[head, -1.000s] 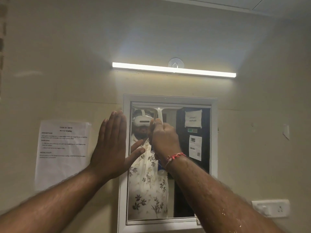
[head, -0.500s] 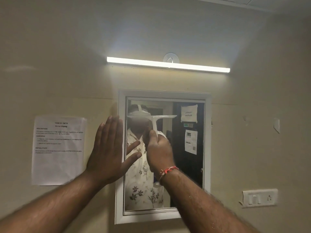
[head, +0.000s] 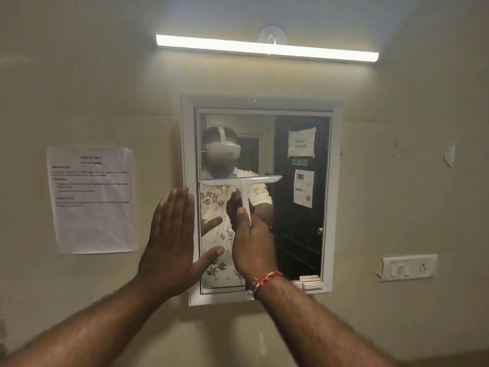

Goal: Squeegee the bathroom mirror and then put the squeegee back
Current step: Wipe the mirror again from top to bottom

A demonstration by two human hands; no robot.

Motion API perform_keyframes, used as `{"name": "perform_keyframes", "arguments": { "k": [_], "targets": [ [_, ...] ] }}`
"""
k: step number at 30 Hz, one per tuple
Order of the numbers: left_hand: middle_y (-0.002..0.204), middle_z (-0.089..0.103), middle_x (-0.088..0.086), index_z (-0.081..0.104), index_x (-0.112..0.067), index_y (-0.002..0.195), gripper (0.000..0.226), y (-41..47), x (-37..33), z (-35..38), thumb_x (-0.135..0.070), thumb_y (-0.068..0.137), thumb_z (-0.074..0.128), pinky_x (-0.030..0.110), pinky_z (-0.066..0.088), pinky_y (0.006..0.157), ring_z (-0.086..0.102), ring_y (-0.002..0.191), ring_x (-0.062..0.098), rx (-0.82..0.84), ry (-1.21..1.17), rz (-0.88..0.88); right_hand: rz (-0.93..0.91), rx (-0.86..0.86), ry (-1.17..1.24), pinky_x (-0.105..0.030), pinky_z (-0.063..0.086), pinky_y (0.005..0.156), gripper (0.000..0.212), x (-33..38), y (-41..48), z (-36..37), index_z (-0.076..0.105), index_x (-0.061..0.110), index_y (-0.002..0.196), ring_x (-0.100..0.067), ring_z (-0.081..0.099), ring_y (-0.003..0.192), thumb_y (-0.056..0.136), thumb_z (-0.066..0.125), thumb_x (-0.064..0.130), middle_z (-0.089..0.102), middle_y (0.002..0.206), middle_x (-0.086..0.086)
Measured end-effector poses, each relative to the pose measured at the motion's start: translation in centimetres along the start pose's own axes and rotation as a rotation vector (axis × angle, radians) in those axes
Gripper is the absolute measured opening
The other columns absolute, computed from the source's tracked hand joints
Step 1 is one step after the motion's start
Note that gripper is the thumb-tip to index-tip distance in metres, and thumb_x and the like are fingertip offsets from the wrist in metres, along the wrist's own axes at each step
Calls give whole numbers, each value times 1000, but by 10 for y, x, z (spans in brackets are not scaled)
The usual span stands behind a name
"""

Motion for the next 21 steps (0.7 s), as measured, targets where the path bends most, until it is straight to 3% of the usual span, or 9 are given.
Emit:
{"name": "perform_keyframes", "arguments": {
  "k": [2, 5, 6, 10, 16, 21],
  "targets": [
    [193, -9, 18, 1, -1, 182, 121, -10, -2, 4, -83, 104, 43, 68, 16, 142, -2, 181, 39, 10, -16, -4, 26, -19, -5, -1, 42, 55, 38, -18, -8, 4, 70, 37, 123, 12, 61, 77, 116, 36, 53, 62, 97, 33],
    [193, -8, 17, 2, 0, 182, 121, -23, -5, 9, -84, 103, 42, 69, 16, 142, -2, 181, 39, 29, -30, -13, 61, -76, -43, -13, 54, 73, 43, -45, -21, 9, 71, 41, 112, 10, 68, 83, 111, 35, 64, 69, 91, 30],
    [193, -8, 18, 3, 0, 182, 121, -27, -7, 11, -84, 103, 42, 69, 17, 142, -1, 181, 39, 35, -31, -13, 74, -86, -48, -18, 55, 76, 43, -53, -25, 10, 71, 42, 109, 8, 69, 85, 110, 35, 66, 71, 91, 28],
    [193, -5, 19, 2, -1, 182, 121, -43, -13, 16, -82, 103, 45, 71, 20, 141, 2, 180, 41, 49, -43, -4, 92, -78, -93, -11, 47, 73, 34, -78, -45, 10, 65, 46, 100, 19, 65, 86, 112, 37, 61, 69, 87, 30],
    [193, -3, 20, 0, -3, 182, 120, -71, -23, 31, -86, 105, 39, 71, 21, 141, 5, 180, 43, 79, -51, 21, 124, -88, -119, -21, 54, 72, 41, -123, -72, 7, 71, 33, 98, 4, 68, 91, 113, 40, 55, 75, 87, 11],
    [193, -3, 22, 3, 0, 182, 120, -102, -33, 46, -86, 106, 39, 69, 21, 141, 4, 180, 43, 103, -43, 26, 101, -104, -136, -40, 60, 71, 47, -144, -80, 7, 71, 27, 97, -10, 69, 78, 112, 39, 58, 71, 76, 4]
  ]
}}
Point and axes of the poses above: each hand's wrist, its own y-axis towards the middle knuckle, its own z-axis out of the palm, x = y × z, the point moved 5 cm from there along y, towards the middle knuckle
